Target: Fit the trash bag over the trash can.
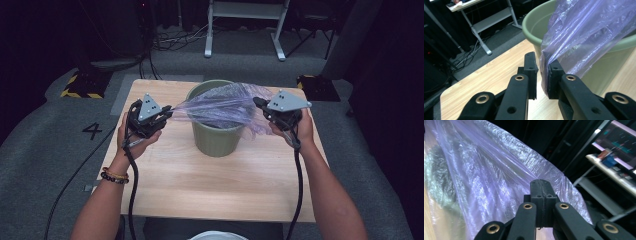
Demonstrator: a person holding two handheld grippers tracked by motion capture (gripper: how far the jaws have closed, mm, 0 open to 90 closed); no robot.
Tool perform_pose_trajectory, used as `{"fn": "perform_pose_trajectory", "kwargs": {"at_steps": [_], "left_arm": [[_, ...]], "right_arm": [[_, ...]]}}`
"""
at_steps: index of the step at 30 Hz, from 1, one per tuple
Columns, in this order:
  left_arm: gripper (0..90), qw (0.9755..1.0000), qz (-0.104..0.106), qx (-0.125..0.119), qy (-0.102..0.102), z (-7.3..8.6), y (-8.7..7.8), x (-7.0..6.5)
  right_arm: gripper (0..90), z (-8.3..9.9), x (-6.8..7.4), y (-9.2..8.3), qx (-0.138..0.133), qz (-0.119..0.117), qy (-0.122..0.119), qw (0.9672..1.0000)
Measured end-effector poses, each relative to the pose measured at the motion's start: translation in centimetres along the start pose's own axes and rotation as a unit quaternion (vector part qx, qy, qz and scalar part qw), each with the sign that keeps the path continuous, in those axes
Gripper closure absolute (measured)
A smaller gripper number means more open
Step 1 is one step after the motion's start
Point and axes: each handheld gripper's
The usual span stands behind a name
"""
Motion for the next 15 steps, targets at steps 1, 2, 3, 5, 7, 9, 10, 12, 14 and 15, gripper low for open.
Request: {"fn": "perform_pose_trajectory", "kwargs": {"at_steps": [1, 2, 3, 5, 7, 9, 10, 12, 14, 15], "left_arm": [[77.3, 0.9999, -0.010, -0.005, -0.002, 0.1, 0.0, 0.0], [71.5, 0.9999, -0.007, -0.011, -0.007, 0.1, 0.0, -0.1], [56.8, 0.9997, -0.001, -0.018, -0.014, 0.1, 0.0, -0.2], [40.1, 0.9989, 0.018, -0.037, -0.022, 0.2, -0.3, -0.5], [32.9, 0.9978, 0.026, -0.058, -0.018, 0.2, -0.8, -1.0], [29.6, 0.9969, 0.023, -0.075, -0.009, 0.2, -1.7, -1.8], [28.1, 0.9958, 0.026, -0.087, 0.000, 0.2, -2.2, -2.3], [26.1, 0.9933, 0.037, -0.109, 0.013, 0.1, -3.3, -3.2], [26.1, 0.9901, 0.055, -0.129, 0.013, 0.0, -4.3, -3.5], [26.1, 0.9879, 0.066, -0.141, 0.008, 0.1, -4.8, -3.5]], "right_arm": [[90.0, 0.0, -0.3, 0.3, 0.000, -0.010, 0.013, 0.9999], [90.0, -0.1, -0.6, 0.6, 0.000, -0.017, 0.023, 0.9996], [90.0, -0.1, -0.8, 0.8, 0.001, -0.022, 0.029, 0.9993], [90.0, -0.1, -1.1, 1.2, 0.004, -0.030, 0.042, 0.9987], [90.0, 0.0, -1.3, 1.7, 0.011, -0.040, 0.055, 0.9976], [90.0, 0.1, -1.5, 1.9, 0.019, -0.048, 0.068, 0.9963], [90.0, 0.1, -1.5, 1.9, 0.020, -0.052, 0.073, 0.9958], [90.0, 0.0, -1.3, 1.7, 0.022, -0.056, 0.077, 0.9952], [90.0, -0.3, -1.1, 1.4, 0.024, -0.057, 0.078, 0.9950], [90.0, -0.4, -0.9, 1.3, 0.025, -0.058, 0.077, 0.9950]]}}
Point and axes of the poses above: each handheld gripper's, and its own axes: y roughly forward along the jaws, z roughly out of its underside, x roughly to its left, and after that the axes turned 1 degree about z, right-handed
